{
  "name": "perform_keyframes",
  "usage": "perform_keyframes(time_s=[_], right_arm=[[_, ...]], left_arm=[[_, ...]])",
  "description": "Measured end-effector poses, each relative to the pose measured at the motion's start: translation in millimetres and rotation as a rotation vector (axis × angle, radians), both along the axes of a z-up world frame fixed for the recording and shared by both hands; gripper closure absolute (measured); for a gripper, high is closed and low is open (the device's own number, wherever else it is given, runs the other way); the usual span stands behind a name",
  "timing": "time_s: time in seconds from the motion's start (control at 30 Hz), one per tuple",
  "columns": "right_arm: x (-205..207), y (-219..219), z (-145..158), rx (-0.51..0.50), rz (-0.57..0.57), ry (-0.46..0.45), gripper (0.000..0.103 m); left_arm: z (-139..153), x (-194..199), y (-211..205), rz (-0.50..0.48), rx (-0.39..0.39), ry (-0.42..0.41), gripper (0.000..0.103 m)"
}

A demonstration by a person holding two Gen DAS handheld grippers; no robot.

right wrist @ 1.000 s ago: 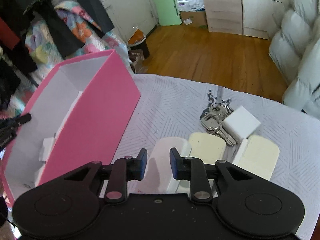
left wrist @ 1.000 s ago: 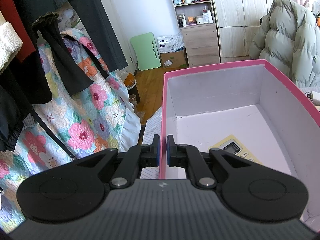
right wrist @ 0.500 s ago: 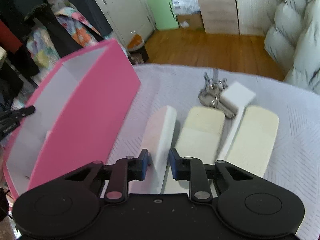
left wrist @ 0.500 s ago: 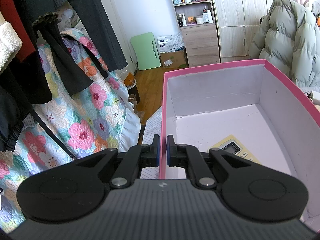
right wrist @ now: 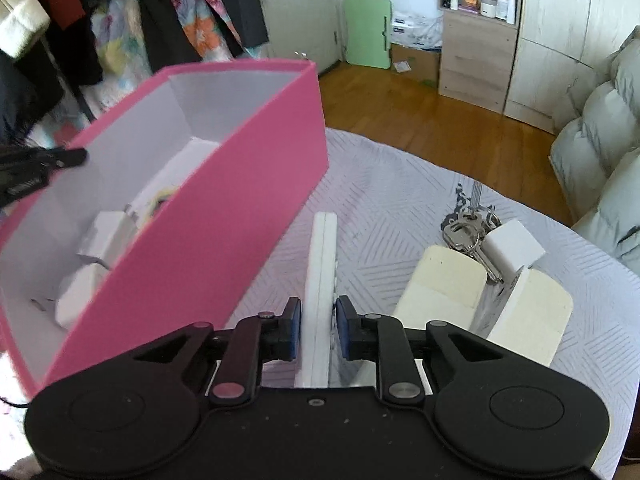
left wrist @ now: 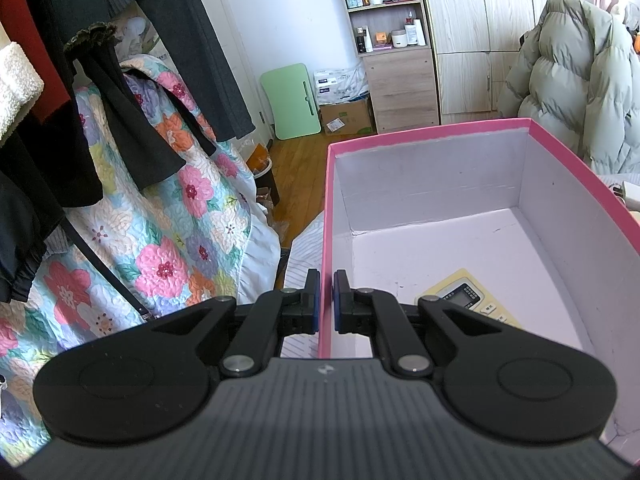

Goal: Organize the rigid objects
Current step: 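Carry the held white item into the pink box and open the right gripper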

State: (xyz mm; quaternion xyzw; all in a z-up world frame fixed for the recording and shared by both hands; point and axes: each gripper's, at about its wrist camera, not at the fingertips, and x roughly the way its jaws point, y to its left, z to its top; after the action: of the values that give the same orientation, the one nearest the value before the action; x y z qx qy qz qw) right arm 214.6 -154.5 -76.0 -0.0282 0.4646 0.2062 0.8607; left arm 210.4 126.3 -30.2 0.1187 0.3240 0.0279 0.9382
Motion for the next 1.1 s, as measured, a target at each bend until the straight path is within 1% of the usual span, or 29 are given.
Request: perform_keyframes(time_s=[0.03, 0.13, 0.23, 0.37, 0.47, 0.53, 0.6, 0.7, 0.77, 0.9, 1.0, 1.1], right_arm=[[1.4, 1.6, -3.2, -0.017, -0.005, -0.003, 0.081], [0.8, 0.2, -1.4, -0.015, -0.011, -0.025, 0.083], [-5.6, -5.4, 13.7, 0.0, -0.023, -0.077, 0.083], [-20.7, -7.6, 47.0, 0.004, -0.017, -0.179, 0.083], [-32.3, 2.5, 76.3, 0.004, 0.039, -0.272, 0.083], [-38.9, 14.7, 93.2, 0.01, 0.106, -0.319, 0.083], [-44.6, 28.9, 105.1, 0.029, 0.188, -0.346, 0.083], [-49.3, 53.5, 112.8, 0.052, 0.314, -0.345, 0.083], [-50.2, 70.4, 111.4, 0.046, 0.396, -0.327, 0.083], [-54.8, 102.4, 96.0, -0.048, 0.549, -0.308, 0.083], [-48.7, 121.8, 83.6, -0.127, 0.629, -0.284, 0.083], [-39.0, 133.5, 73.1, -0.182, 0.688, -0.253, 0.083]], left_arm=[[0.0, 0.0, 0.0, 0.001, -0.001, 0.0, 0.097], [-1.4, 0.2, -0.7, -0.002, 0.001, 0.003, 0.098], [-1.6, 0.6, -0.9, -0.014, -0.004, 0.01, 0.099], [-2.1, -0.1, -2.0, -0.027, 0.015, 0.006, 0.099], [0.2, -0.7, -1.0, -0.032, 0.011, 0.012, 0.099], [2.3, -1.3, -1.6, -0.037, 0.018, 0.011, 0.099], [3.3, -2.3, -4.4, -0.04, 0.029, 0.012, 0.099], [4.0, -2.8, -5.0, -0.037, 0.038, 0.015, 0.099], [5.1, -3.3, -4.8, -0.036, 0.035, 0.016, 0.099], [5.7, -2.9, -4.7, -0.037, 0.036, 0.017, 0.099], [5.7, -3.3, -4.4, -0.036, 0.033, 0.018, 0.099], [5.5, -4.7, -4.1, -0.034, 0.027, 0.018, 0.1]])
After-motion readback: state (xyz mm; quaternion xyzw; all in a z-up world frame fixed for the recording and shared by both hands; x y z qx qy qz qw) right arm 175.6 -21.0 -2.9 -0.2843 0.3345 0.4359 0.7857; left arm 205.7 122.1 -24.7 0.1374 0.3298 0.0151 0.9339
